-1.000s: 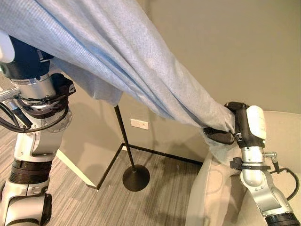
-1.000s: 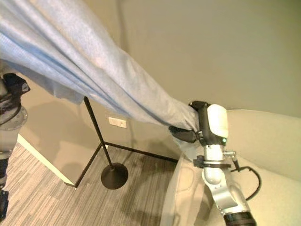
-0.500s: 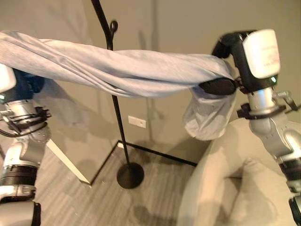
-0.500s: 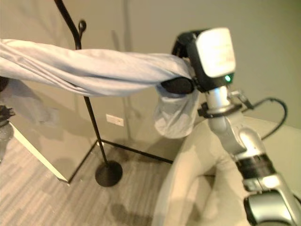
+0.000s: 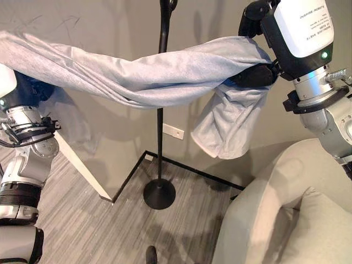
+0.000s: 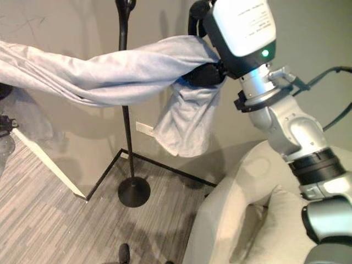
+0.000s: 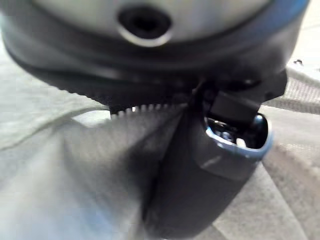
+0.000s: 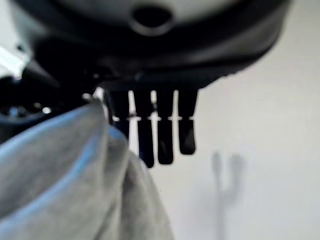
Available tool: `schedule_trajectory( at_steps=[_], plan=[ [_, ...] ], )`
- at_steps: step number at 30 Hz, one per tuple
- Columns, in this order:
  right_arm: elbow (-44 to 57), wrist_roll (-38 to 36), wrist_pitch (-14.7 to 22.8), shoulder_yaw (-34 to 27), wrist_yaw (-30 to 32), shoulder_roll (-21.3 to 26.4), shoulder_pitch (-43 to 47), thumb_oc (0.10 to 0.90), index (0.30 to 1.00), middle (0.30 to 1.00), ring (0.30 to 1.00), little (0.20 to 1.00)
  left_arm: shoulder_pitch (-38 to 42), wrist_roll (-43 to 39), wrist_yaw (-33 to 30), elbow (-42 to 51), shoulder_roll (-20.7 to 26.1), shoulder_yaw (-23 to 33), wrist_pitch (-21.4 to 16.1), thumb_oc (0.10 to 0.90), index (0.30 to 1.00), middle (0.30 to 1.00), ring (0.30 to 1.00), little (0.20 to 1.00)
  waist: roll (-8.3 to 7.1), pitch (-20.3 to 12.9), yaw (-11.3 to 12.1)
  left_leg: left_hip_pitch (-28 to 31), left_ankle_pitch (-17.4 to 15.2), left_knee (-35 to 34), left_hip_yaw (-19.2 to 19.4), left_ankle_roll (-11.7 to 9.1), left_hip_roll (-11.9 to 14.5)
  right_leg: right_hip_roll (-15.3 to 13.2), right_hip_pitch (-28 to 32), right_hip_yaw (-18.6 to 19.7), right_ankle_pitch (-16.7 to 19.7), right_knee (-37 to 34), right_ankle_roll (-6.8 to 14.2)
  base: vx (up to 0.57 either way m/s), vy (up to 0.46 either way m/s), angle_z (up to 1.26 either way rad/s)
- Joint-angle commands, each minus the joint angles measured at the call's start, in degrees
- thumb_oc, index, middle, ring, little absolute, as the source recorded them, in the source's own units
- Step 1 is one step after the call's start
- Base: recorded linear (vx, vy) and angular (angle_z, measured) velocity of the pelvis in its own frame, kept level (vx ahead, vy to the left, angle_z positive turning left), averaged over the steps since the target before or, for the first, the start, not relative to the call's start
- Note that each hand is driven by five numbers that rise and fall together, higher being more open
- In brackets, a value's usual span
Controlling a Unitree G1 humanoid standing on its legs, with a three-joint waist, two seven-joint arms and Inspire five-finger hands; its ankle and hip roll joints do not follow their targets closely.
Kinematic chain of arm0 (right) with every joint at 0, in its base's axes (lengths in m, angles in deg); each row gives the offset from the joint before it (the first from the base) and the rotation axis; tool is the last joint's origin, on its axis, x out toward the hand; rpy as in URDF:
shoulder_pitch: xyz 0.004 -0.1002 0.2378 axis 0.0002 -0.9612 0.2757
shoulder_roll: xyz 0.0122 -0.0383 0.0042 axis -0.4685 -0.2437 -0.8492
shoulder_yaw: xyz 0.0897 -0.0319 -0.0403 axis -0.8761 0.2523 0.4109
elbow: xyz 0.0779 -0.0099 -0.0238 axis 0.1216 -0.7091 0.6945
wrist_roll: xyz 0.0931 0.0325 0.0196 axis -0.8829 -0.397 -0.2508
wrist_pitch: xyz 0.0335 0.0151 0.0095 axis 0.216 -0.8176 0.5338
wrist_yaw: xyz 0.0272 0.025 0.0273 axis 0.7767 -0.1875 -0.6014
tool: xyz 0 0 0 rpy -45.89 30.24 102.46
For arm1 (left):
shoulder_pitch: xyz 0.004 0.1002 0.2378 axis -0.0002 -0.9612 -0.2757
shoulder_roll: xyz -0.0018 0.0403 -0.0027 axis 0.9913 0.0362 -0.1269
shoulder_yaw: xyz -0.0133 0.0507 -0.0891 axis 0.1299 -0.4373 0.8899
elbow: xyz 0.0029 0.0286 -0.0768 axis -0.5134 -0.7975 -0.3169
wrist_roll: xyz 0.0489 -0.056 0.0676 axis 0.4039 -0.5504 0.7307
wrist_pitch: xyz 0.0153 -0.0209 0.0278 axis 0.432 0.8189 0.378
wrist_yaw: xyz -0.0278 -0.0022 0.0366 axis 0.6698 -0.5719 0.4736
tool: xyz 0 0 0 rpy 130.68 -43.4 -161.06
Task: Hang the clothes on the sofa on the clothes rack.
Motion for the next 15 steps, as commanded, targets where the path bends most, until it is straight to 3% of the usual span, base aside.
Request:
schedule_trajectory(
  at_steps=[1,6,15],
  plan=[
    [-5.37,-2.75,-6.35,-6.08,3.95,2.72,1.07,0.4,0.3,0.3,0.3,0.3,4.16,-1.89,-2.21,1.79,3.47,4.51,-0.94,0.4,0.3,0.3,0.3,0.3,1.56,-11.68,1.79,0.75,-5.52,0.52,-0.88,-3.54,2.52,3.95,1.38,-1.29,-5.58,4.0,0.05,0.1,0.056,-0.16],
    [-8.44,-2.91,-7.62,-8.32,4.82,5.15,-0.35,0.4,0.3,0.3,0.3,0.3,5.02,-2.94,-2.28,2.22,2.17,4.62,-0.74,0.4,0.3,0.3,0.3,0.3,1.69,-12.51,1.17,1.66,-6.27,0.09,-0.08,-3.14,2.2,3.47,1.3,-1.66,-5.28,4.53,0.73,0.06,0.022,0.01],
    [-14.24,-4.97,-8.24,-4.85,4.05,6.65,3.91,0.4,0.3,0.3,0.3,0.3,7.63,-5.25,-1.51,-0.95,1.62,1.97,-0.91,0.4,0.3,0.3,0.3,0.3,2.15,-12.71,0.47,2.42,-6.94,0.09,0.61,-3.02,2.25,3.15,0.8,-2.02,-4.18,4.84,1.53,0.04,-0.003,-0.11]
  ],
)
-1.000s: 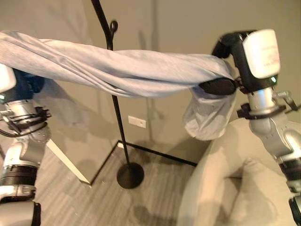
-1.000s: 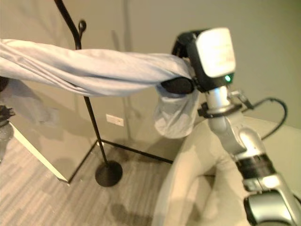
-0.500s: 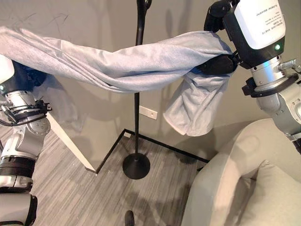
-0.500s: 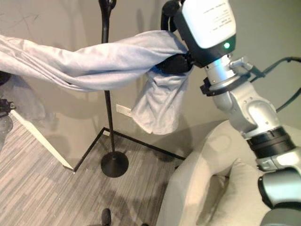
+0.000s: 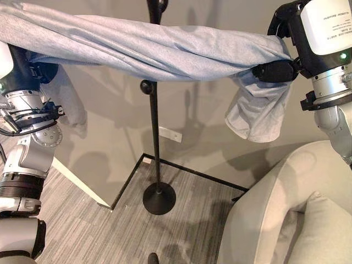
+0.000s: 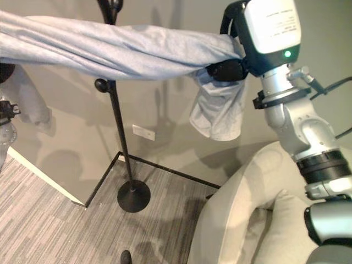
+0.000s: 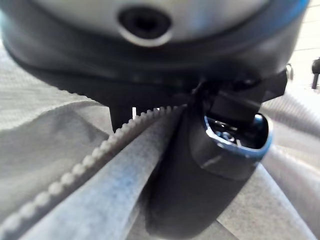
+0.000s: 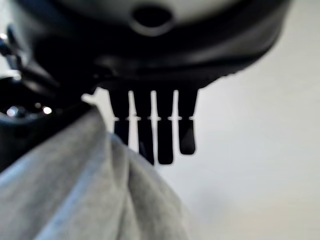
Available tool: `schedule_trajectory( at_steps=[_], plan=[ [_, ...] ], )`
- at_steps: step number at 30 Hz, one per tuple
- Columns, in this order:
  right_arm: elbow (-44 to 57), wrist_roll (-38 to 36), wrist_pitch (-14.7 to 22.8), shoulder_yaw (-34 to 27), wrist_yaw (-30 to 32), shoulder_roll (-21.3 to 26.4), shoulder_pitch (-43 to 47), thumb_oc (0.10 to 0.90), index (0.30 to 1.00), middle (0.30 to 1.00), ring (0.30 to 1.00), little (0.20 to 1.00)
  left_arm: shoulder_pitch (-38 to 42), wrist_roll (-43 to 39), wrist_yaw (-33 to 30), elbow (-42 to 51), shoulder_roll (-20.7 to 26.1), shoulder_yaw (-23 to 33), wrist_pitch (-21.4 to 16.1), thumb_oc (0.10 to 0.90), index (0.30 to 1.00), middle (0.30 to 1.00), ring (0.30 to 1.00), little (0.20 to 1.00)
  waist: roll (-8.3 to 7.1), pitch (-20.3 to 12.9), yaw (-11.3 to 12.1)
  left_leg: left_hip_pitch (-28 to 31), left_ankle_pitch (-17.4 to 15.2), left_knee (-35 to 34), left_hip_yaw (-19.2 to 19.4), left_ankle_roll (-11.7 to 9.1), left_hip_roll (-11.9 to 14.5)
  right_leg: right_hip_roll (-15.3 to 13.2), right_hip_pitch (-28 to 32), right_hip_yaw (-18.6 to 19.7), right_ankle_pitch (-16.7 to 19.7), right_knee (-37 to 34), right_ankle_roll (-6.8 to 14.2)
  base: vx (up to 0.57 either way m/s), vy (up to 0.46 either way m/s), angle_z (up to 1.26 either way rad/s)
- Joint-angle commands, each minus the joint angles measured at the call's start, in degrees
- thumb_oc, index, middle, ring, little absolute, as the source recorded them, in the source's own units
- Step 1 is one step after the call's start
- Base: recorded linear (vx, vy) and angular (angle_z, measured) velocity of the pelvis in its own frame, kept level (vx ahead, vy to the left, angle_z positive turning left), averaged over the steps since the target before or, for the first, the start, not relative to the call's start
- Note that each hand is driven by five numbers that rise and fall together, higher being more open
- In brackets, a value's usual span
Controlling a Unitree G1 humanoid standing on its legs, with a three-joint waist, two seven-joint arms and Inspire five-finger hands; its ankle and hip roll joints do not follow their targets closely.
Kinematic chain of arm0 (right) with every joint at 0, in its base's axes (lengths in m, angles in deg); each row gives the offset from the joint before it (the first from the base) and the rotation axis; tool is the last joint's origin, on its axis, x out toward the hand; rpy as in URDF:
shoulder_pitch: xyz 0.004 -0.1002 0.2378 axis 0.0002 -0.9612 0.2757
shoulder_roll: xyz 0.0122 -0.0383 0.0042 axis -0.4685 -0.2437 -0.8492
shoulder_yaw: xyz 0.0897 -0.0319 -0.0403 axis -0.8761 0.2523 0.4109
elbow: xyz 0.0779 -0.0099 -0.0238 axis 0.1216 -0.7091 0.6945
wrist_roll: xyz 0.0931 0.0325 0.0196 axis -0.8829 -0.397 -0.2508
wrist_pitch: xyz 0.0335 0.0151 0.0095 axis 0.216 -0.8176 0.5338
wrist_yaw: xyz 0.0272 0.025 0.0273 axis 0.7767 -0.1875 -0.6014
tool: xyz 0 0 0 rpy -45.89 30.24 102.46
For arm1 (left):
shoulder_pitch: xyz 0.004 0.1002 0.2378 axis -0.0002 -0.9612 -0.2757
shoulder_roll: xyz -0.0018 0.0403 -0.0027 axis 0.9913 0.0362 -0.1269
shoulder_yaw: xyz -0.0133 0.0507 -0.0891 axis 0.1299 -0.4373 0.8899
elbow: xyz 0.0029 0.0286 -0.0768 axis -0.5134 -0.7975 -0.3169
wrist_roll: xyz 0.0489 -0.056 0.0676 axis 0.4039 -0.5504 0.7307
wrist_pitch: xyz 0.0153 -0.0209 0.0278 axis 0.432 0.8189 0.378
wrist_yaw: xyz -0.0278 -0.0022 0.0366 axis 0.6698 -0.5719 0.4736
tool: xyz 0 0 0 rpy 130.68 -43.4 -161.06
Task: Hang the clothes on the sofa on the clothes rack.
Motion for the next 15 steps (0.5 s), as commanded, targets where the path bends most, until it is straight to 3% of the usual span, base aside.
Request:
schedule_trajectory(
  at_steps=[1,6,8,12,15],
  plan=[
    [-6.89,-5.95,-4.66,-0.57,2.81,5.72,5.51,0.4,0.3,0.3,0.3,0.3,4.84,-3.36,-0.65,-5.83,2.06,1.88,-0.19,0.4,0.3,0.3,0.3,0.3,1.45,-12.79,0.69,-0.26,-6.66,0.12,0.69,-3.46,0.9,2.45,-0.95,-1.91,-4.95,4.69,-1.97,0.04,0.004,-0.24],
    [-9.37,-7.55,-3.7,4.73,-0.37,4.4,7.61,0.4,0.3,0.3,0.3,0.3,6.6,-4.77,2.41,-12.3,0.47,-2.79,-0.9,0.4,0.3,0.3,0.3,0.3,1.59,-12.78,0.26,-0.21,-6.67,0.12,0.89,-3.4,0.74,2.26,-0.94,-1.89,-3.82,4.3,-1.61,0.04,0.011,-0.17],
    [-10.27,-8.56,-3.35,7.97,-3.13,1.77,8.05,0.4,0.3,0.3,0.3,0.3,5.74,-5.26,5.02,-15.53,-3.71,-5.75,-0.82,0.4,0.3,0.3,0.3,0.3,1.64,-12.35,-0.02,-0.81,-6.7,0.12,1.12,-3.31,0.53,1.96,-1.21,-1.99,-3.48,3.8,-1.38,0.05,0.044,-0.05],
    [-11.34,-8.74,-2.95,9.96,-4.52,-0.3,8.27,0.4,0.3,0.3,0.3,0.3,4.24,-6.34,6.61,-18.47,-6.81,-6.46,-0.58,0.4,0.3,0.3,0.3,0.3,1.61,-11.94,0.09,-1.77,-6.81,0.12,1.13,-3.26,0.48,1.68,-2.03,-2.09,-3.4,3.11,-1.24,0.02,0.025,-0.03],
    [-13.71,-10.38,-2.45,11.86,-5.64,-3.49,9.06,0.4,0.3,0.3,0.3,0.3,4.06,-8.98,8.21,-26.35,-10.85,-7.75,-0.26,0.4,0.3,0.3,0.3,0.3,1.42,-10.54,0.13,-4.17,-6.67,0.12,1.25,-3.26,0.38,1.47,-4.25,-1.89,-3.09,2.28,-1.12,-0.08,0.045,-0.03]
  ],
)
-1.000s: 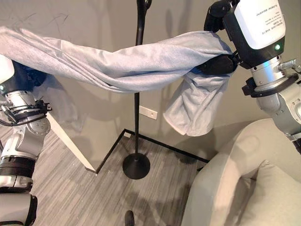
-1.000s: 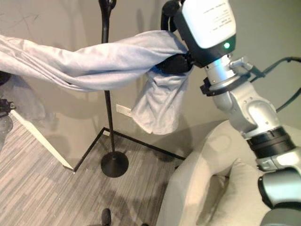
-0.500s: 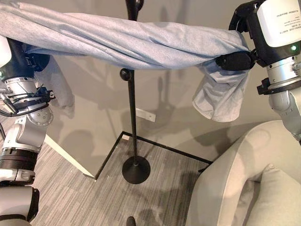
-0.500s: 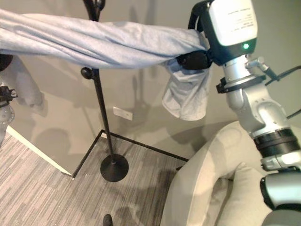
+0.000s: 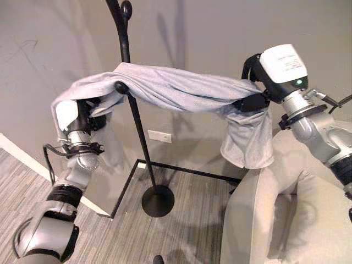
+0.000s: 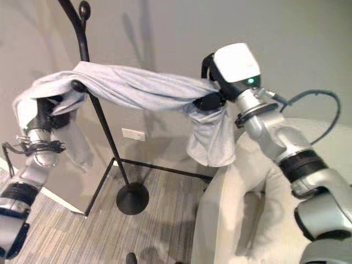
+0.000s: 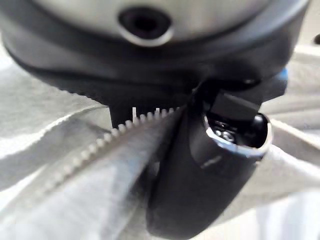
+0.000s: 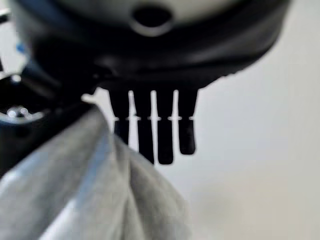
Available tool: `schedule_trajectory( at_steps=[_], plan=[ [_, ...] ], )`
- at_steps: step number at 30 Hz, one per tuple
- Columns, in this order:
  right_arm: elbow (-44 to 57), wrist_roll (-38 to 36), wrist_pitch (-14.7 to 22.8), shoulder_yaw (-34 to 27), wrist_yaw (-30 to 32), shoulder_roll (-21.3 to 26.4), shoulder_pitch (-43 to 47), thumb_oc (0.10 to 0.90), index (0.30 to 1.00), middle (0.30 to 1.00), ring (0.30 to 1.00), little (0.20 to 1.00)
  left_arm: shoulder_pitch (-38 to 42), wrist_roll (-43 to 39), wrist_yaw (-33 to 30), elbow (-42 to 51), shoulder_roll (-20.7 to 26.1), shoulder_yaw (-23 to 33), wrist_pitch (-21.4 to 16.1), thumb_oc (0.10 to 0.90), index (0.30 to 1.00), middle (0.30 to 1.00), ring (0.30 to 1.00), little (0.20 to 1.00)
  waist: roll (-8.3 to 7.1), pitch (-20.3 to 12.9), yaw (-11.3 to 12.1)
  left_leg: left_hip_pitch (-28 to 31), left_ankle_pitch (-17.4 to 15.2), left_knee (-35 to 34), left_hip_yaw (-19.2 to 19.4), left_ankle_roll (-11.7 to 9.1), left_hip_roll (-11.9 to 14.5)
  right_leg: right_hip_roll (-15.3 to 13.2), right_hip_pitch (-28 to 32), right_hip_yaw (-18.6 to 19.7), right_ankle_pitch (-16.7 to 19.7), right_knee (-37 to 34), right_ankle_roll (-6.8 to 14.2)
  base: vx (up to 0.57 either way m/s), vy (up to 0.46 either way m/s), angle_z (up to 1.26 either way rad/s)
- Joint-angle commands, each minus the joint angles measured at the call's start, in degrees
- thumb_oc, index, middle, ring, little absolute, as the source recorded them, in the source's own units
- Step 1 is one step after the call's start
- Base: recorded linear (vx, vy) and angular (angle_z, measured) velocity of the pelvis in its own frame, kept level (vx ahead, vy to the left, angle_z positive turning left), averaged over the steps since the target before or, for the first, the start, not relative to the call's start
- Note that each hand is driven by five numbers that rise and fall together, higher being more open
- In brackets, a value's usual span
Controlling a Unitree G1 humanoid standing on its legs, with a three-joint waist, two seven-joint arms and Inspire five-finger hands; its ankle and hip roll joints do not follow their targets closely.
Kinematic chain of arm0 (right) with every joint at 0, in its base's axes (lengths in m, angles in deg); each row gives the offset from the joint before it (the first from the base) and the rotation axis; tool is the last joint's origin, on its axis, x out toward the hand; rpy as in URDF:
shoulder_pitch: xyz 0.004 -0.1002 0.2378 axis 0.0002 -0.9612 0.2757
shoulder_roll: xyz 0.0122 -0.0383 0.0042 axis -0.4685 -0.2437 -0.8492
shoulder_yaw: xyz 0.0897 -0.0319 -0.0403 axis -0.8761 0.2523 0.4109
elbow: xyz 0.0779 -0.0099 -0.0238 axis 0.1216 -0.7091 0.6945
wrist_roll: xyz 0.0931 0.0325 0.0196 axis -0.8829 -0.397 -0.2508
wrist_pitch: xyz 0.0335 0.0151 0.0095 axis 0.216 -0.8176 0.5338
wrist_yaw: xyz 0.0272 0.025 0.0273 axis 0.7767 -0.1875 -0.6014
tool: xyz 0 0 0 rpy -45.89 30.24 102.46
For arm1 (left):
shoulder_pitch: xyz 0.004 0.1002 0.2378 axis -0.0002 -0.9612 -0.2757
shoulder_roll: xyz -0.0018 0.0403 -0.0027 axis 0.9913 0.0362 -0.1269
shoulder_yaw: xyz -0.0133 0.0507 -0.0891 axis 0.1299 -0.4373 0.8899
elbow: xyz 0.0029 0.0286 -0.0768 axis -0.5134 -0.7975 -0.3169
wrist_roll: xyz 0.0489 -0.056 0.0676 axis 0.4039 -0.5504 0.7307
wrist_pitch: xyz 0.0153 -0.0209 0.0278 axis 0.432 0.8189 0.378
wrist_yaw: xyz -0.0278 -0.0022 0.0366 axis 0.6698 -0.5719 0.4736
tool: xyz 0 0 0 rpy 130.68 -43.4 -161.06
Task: Hang the clothes on the sofa on the clothes rack.
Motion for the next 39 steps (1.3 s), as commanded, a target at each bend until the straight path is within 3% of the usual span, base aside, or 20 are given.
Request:
schedule_trajectory(
  at_steps=[1,2,3,4,5,8,9,10,11,12,13,14,15,19,31,34,35,39],
  plan=[
    [-2.55,-4.39,-1.97,-6.43,2.27,3.33,4.91,0.4,0.3,0.3,0.3,0.3,3.89,-2.84,-0.07,-3.47,5.87,1.7,1.66,0.4,0.3,0.3,0.3,0.3,-1.85,-4.53,2.54,-0.01,-5.9,0.15,-0.01,-2.04,-0.39,0.24,1.56,-1.9,-2.45,1.56,2.41,-0.14,0.05,-0.08],
    [-1.74,-5.01,-1.77,-7.41,2.55,2.63,4.03,0.4,0.3,0.3,0.3,0.3,3.07,-3.24,-0.13,-3.22,4.98,2.21,1.51,0.4,0.3,0.3,0.3,0.3,-1.97,-4.13,2.59,-0.69,-5.84,0.15,0.0,-2.0,-0.4,0.21,1.05,-1.81,-2.23,1.31,2.46,-0.14,0.074,-0.08],
    [4.45,-9.88,0.42,-14.64,3.16,-1.86,-4.27,0.4,0.3,0.3,0.3,0.3,-1.26,-7.62,-0.42,-0.5,-0.74,4.61,0.72,0.4,0.3,0.3,0.3,0.3,-2.36,-3.54,2.94,-1.88,-5.83,0.15,0.28,-1.67,-0.39,0.04,-0.04,-1.65,-1.69,1.16,2.49,-0.04,0.053,-0.12],
    [6.42,-12.05,1.59,-17.08,3.15,-4.27,-7.5,0.4,0.3,0.3,0.3,0.3,-2.6,-9.51,-0.58,0.37,-3.04,5.35,0.35,0.4,0.3,0.3,0.3,0.3,-2.33,-3.16,2.87,-1.47,-6.2,0.15,0.34,-1.46,-0.51,-0.14,0.37,-1.75,-1.87,1.22,2.58,-0.01,0.067,-0.02],
    [10.8,-18.08,4.57,-22.68,2.15,-10.73,-15.6,0.4,0.3,0.3,0.3,0.3,-6.03,-11.78,-0.37,3.47,-7.63,5.91,-0.24,0.4,0.3,0.3,0.3,0.3,-2.17,-2.7,2.82,-1.15,-6.33,0.15,0.37,-1.01,-0.57,-0.18,0.52,-1.64,-1.76,1.38,2.46,0.01,0.033,0.03],
    [12.94,-20.26,5.78,-24.98,1.2,-13.1,-19.6,0.4,0.3,0.3,0.3,0.3,-8.53,-13.25,0.34,6.06,-9.54,6.1,-0.89,0.4,0.3,0.3,0.3,0.3,-2.2,-2.73,2.96,-0.75,-6.51,0.15,0.34,-0.83,-0.63,-0.26,0.71,-1.84,-1.86,1.59,2.36,0.02,0.014,-0.07],
    [15.32,-23.34,7.69,-26.55,-0.42,-17.88,-25.36,0.449,0.373,0.373,0.373,0.373,-11.44,-18.35,0.89,10.26,-12.92,6.15,-3.06,0.4,0.3,0.3,0.3,0.3,-1.93,-2.4,2.8,-0.12,-6.65,0.15,0.24,-0.59,-0.74,-0.39,0.87,-2.02,-1.98,2.03,2.23,0.02,0.008,-0.17],
    [16.1,-24.94,8.61,-26.87,-1.51,-20.37,-28.04,0.562,0.542,0.542,0.542,0.542,-12.9,-21.48,2.01,12.05,-14.45,5.6,-4.25,0.4,0.3,0.3,0.3,0.3,-1.85,-2.35,2.75,0.26,-6.72,0.15,0.21,-0.49,-0.8,-0.47,1.01,-2.11,-2.07,2.26,2.16,0.02,0.009,-0.05],
    [16.88,-26.95,9.45,-26.91,-2.76,-22.67,-30.53,0.8,0.9,0.9,0.9,0.9,-14.51,-25.75,3.74,14.15,-15.8,5.18,-5.66,0.4,0.3,0.3,0.3,0.3,-1.81,-2.32,2.72,0.69,-6.77,0.15,0.19,-0.44,-0.84,-0.51,1.17,-2.26,-2.16,2.51,2.08,0.0,0.0,0.0],
    [18.2,-31.71,10.67,-26.4,-5.47,-26.74,-34.62,0.8,0.9,0.9,0.9,0.9,-16.85,-33.37,6.61,17.18,-18.23,4.89,-7.54,0.4,0.3,0.3,0.3,0.3,-1.64,-2.25,2.5,1.26,-6.77,0.15,0.2,-0.35,-0.88,-0.43,1.34,-2.34,-2.23,2.76,1.86,0.03,0.0,-0.03],
    [19.24,-35.66,11.38,-25.32,-8.37,-29.27,-38.0,0.8,0.9,0.9,0.9,0.9,-19.03,-39.01,9.58,20.43,-19.64,4.12,-8.83,0.558,0.538,0.538,0.538,0.538,-1.64,-2.29,2.36,1.94,-6.82,0.15,0.24,-0.36,-0.84,-0.41,1.74,-2.47,-2.24,2.82,1.7,0.03,-0.015,-0.11],
    [20.52,-38.5,11.46,-24.5,-11.0,-29.94,-40.45,0.8,0.9,0.9,0.9,0.9,-21.32,-44.02,12.43,23.67,-20.55,3.27,-9.65,0.8,0.9,0.9,0.9,0.9,-1.69,-2.41,2.18,2.55,-6.85,0.15,0.31,-0.43,-0.72,-0.37,2.21,-2.38,-2.19,2.69,1.61,0.03,-0.036,-0.04],
    [21.91,-40.23,11.38,-24.39,-13.19,-29.93,-42.13,0.8,0.9,0.9,0.9,0.9,-23.19,-47.93,15.12,26.26,-21.12,2.57,-9.44,0.8,0.9,0.9,0.9,0.9,-1.68,-2.64,2.07,3.0,-6.88,0.15,0.35,-0.46,-0.62,-0.24,2.56,-2.39,-2.15,2.57,1.56,0.01,-0.045,-0.04],
    [23.53,-42.57,11.34,-25.57,-15.88,-29.03,-43.92,0.8,0.9,0.9,0.9,0.9,-26.23,-51.37,18.19,30.07,-21.18,2.38,-9.17,0.8,0.9,0.9,0.9,0.9,-1.7,-3.01,2.03,3.51,-6.82,0.15,0.48,-0.6,-0.32,-0.16,3.11,-2.56,-2.23,2.37,1.49,-0.01,-0.035,-0.02],
    [27.86,-40.85,11.47,-30.79,-19.37,-23.92,-48.23,0.8,0.9,0.9,0.9,0.9,-34.11,-54.01,22.11,35.16,-22.0,5.58,-10.21,0.8,0.9,0.9,0.9,0.9,-2.21,-3.94,2.32,4.03,-6.31,0.15,0.39,-1.06,0.38,0.67,3.95,-2.98,-2.82,1.98,0.84,-0.04,-0.039,0.0],
    [28.32,-40.91,11.49,-32.5,-20.39,-22.74,-49.34,0.8,0.9,0.9,0.9,0.9,-36.55,-56.41,25.67,37.3,-21.6,4.98,-8.97,0.8,0.9,0.9,0.9,0.9,-2.29,-4.08,2.58,3.97,-5.7,0.15,-0.07,-1.26,0.6,1.14,4.2,-3.35,-3.04,2.05,0.49,-0.07,-0.068,0.01],
    [27.99,-41.13,11.37,-34.05,-21.46,-21.87,-50.2,0.8,0.9,0.9,0.9,0.9,-38.71,-57.66,29.68,38.94,-19.51,3.95,-6.43,0.8,0.9,0.9,0.9,0.9,-2.0,-4.07,2.71,3.81,-5.33,0.15,-0.34,-1.31,0.71,1.4,4.32,-3.66,-3.14,2.08,0.37,-0.07,-0.054,0.04],
    [26.72,-41.55,11.08,-35.49,-22.59,-21.79,-51.04,0.8,0.9,0.9,0.9,0.9,-41.54,-60.44,35.1,41.03,-15.97,2.72,-3.03,0.8,0.9,0.9,0.9,0.9,-1.25,-4.02,2.81,3.68,-4.93,0.15,-0.64,-1.33,0.85,1.6,4.41,-3.94,-3.21,2.08,0.3,-0.06,-0.025,0.07]
  ],
)
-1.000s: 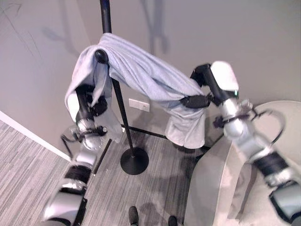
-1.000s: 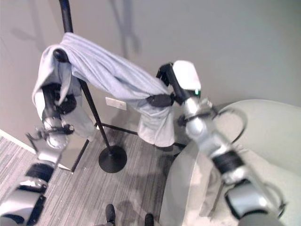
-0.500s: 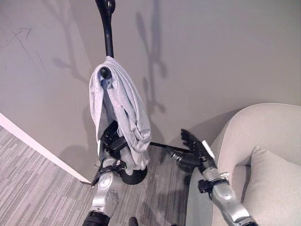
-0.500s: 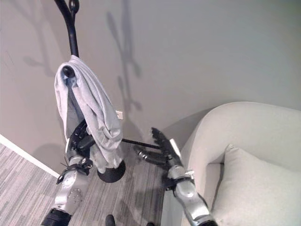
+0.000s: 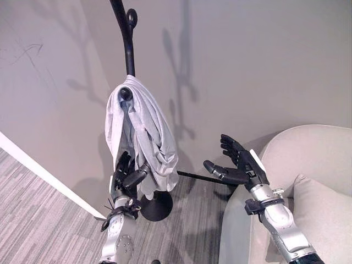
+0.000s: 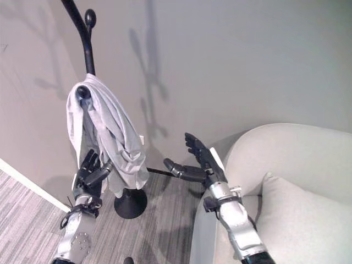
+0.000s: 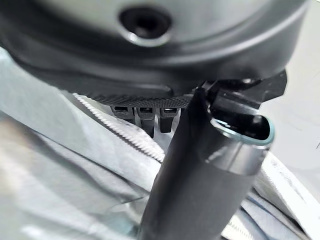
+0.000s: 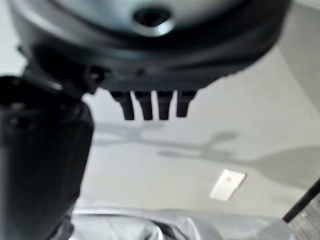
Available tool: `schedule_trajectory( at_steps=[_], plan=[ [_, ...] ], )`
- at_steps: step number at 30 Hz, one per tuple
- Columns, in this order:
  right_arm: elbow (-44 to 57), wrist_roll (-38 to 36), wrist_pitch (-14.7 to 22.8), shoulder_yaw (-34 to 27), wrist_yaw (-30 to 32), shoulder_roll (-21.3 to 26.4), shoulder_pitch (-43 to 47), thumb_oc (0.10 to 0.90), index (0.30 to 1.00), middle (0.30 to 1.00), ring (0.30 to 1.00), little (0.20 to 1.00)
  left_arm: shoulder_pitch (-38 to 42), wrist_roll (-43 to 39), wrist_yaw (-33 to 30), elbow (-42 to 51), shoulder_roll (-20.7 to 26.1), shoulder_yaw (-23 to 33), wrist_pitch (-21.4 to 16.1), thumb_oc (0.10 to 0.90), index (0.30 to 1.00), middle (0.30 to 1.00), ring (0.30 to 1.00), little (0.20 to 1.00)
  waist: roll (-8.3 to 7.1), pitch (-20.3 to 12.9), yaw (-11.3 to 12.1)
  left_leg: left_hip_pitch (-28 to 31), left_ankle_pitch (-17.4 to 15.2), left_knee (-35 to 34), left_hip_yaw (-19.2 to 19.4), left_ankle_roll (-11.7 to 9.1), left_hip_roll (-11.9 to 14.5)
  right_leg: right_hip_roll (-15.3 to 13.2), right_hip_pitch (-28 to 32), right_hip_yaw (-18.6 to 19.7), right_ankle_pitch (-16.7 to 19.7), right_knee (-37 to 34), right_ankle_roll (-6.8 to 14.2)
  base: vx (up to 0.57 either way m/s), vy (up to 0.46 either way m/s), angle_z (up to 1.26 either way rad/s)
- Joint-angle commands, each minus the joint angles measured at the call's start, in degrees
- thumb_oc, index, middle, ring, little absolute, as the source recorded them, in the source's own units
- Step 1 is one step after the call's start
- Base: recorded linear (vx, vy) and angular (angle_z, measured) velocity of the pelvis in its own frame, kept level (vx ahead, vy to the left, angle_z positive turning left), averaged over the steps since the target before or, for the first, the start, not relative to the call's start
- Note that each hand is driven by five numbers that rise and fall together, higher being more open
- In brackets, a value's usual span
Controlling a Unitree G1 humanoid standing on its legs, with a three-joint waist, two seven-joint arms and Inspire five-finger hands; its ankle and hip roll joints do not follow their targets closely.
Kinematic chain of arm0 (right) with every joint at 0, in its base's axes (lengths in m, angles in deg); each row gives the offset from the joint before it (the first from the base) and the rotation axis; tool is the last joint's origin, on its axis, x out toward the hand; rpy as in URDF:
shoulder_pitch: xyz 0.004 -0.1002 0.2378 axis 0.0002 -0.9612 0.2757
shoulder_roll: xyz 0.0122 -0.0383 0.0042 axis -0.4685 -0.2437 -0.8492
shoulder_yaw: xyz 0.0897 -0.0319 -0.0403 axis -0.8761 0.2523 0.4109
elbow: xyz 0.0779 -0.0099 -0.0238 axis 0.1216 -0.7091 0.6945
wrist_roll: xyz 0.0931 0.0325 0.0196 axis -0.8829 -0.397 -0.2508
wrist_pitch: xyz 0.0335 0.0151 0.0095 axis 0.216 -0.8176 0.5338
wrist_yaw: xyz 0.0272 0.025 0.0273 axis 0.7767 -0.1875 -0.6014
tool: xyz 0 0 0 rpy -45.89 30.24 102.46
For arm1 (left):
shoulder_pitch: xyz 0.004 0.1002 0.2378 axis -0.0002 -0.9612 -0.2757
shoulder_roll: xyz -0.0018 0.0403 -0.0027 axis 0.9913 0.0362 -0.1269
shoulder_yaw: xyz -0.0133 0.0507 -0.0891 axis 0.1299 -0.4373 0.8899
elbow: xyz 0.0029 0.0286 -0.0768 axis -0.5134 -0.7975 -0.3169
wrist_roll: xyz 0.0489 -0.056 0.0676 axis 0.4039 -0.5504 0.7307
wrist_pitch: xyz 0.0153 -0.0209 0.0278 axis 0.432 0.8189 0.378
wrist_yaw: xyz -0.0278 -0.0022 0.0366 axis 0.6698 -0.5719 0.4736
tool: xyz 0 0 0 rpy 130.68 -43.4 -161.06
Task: Hang the clothes on the sofa on the clothes rack.
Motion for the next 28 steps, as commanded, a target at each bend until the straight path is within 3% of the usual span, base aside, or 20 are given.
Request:
schedule_trajectory(
  at_steps=[1,2,4,6,7,9,11,14,21,22,23,24,26,28],
  plan=[
    [0.74,-0.98,6.2,-4.67,-1.16,0.08,3.63,0.8,0.9,0.9,0.9,0.9,0.56,-1.73,10.02,5.35,7.42,-1.99,2.26,0.8,0.9,0.9,0.9,0.9,-0.82,-4.32,1.06,-0.4,-4.08,0.21,-1.87,-1.18,0.39,1.91,0.9,-2.74,-3.12,2.48,-0.04,-0.09,-0.04,0.1],
    [-0.42,-0.57,5.93,-5.61,-2.15,-0.2,2.31,0.8,0.9,0.9,0.9,0.9,-1.32,0.55,13.94,7.88,11.75,-2.5,3.95,0.8,0.9,0.9,0.9,0.9,-0.32,-4.24,1.08,-0.42,-3.76,0.21,-2.26,-1.3,0.52,2.06,0.96,-3.01,-3.36,2.54,-0.12,-0.09,-0.04,0.13],
    [-1.28,-0.98,5.86,-6.76,-2.99,-1.24,0.52,0.8,0.9,0.9,0.9,0.9,-3.54,1.75,16.72,9.31,14.48,-1.37,3.9,0.8,0.9,0.9,0.9,0.9,-0.05,-4.17,1.13,-0.5,-3.39,0.21,-2.61,-1.43,0.62,2.2,1.06,-3.17,-3.58,2.61,-0.34,-0.08,-0.048,0.14],
    [-4.85,-4.19,6.66,-9.5,-3.03,-5.44,-3.64,0.8,0.9,0.9,0.9,0.9,-7.66,2.29,20.15,9.85,15.66,2.91,1.91,0.8,0.9,0.9,0.9,0.9,0.23,-3.87,1.47,-0.84,-2.64,0.21,-3.26,-1.71,0.78,2.5,1.29,-3.45,-3.72,2.4,-0.77,-0.13,-0.083,0.25],
    [-8.45,-9.66,7.53,-11.02,-3.47,-9.69,-6.49,0.8,0.9,0.9,0.9,0.9,-10.39,4.1,19.65,7.33,12.66,7.4,-1.08,0.8,0.9,0.9,0.9,0.9,0.28,-3.57,1.88,-1.16,-1.89,0.22,-3.62,-1.89,0.86,2.8,1.5,-3.6,-3.68,2.34,-1.25,-0.15,-0.088,0.27],
    [-15.24,-18.08,7.59,-11.47,-4.56,-15.14,-9.89,0.8,0.9,0.9,0.9,0.9,-10.94,1.43,16.68,-7.41,3.67,13.29,-2.22,0.8,0.9,0.9,0.9,0.9,0.73,-2.77,2.42,-1.72,-0.97,0.64,-4.64,-2.34,1.06,3.22,1.9,-4.3,-4.08,2.45,-1.95,-0.15,-0.083,0.21],
    [-21.81,-18.94,5.78,-9.91,-4.12,-17.57,-10.63,0.8,0.9,0.9,0.9,0.9,-5.62,-15.12,15.9,-30.71,-5.54,22.9,-0.17,0.8,0.9,0.9,0.9,0.9,0.86,-2.7,2.92,-1.8,-0.49,0.88,-5.63,-2.78,1.02,3.68,2.39,-5.14,-4.73,2.51,-2.5,-0.04,-0.062,0.26],
    [-27.62,-18.98,4.84,-8.06,-3.49,-18.17,-9.48,0.8,0.9,0.9,0.9,0.9,-3.24,-17.7,16.12,-43.5,-6.18,27.03,0.66,0.8,0.9,0.9,0.9,0.9,0.85,-2.83,3.0,-1.57,-0.63,0.87,-5.89,-2.87,0.94,3.73,2.63,-5.11,-5.09,2.58,-2.68,0.02,-0.017,0.25],
    [-38.78,-19.11,3.04,-4.34,-2.72,-19.67,-7.9,0.8,0.9,0.9,0.9,0.9,-1.9,-18.79,17.64,-54.26,-6.39,28.24,1.34,0.8,0.9,0.9,0.9,0.9,0.75,-3.14,2.96,-0.78,-1.0,0.73,-5.96,-2.91,0.88,3.73,2.97,-5.07,-5.24,2.7,-2.85,0.01,0.0,0.01],
    [-42.33,-20.6,2.41,-4.07,-2.48,-20.29,-7.2,0.8,0.9,0.9,0.9,0.9,-1.34,-16.59,16.92,-57.4,-6.04,27.23,1.62,0.8,0.9,0.9,0.9,0.9,0.77,-3.2,2.89,-0.65,-1.05,0.69,-5.97,-2.91,0.85,3.76,2.97,-5.0,-5.24,2.74,-2.9,0.04,0.009,-0.03],
    [-55.9,-30.81,-0.67,-5.47,-2.8,-22.99,-4.16,0.8,0.9,0.9,0.9,0.9,0.36,-10.57,15.34,-63.71,-5.91,23.45,2.41,0.8,0.9,0.9,0.9,0.9,0.77,-3.17,2.67,0.05,-1.41,0.7,-6.06,-2.89,0.75,3.75,3.19,-4.8,-5.52,3.08,-3.1,0.0,0.0,0.0],
    [-56.07,-30.87,-0.63,-5.53,-2.92,-22.96,-3.96,0.8,0.9,0.9,0.9,0.9,0.49,-10.57,15.36,-63.76,-5.91,23.47,2.41,0.8,0.9,0.9,0.9,0.9,0.84,-3.22,2.71,-0.15,-1.22,0.63,-6.05,-2.9,0.83,3.83,2.97,-4.78,-5.32,3.02,-3.12,0.04,0.011,-0.02],
    [-69.3,-36.34,-5.11,-7.69,-3.01,-24.97,-0.9,0.8,0.9,0.9,0.9,0.9,1.82,-7.23,14.21,-66.32,-6.23,20.85,2.78,0.8,0.9,0.9,0.9,0.9,0.96,-3.7,2.8,0.12,-1.41,0.49,-6.21,-2.91,0.75,3.85,3.14,-4.79,-5.43,3.07,-3.22,0.02,0.006,-0.01],
    [-72.64,-39.39,-5.91,-9.49,-3.43,-25.18,0.4,0.8,0.9,0.9,0.9,0.9,2.3,-4.22,13.97,-67.01,-6.31,18.35,3.03,0.8,0.9,0.9,0.9,0.9,0.94,-3.85,2.75,0.28,-1.49,0.47,-6.28,-2.88,0.74,3.84,3.28,-4.83,-5.43,3.05,-3.23,0.04,0.006,0.02]
  ],
)
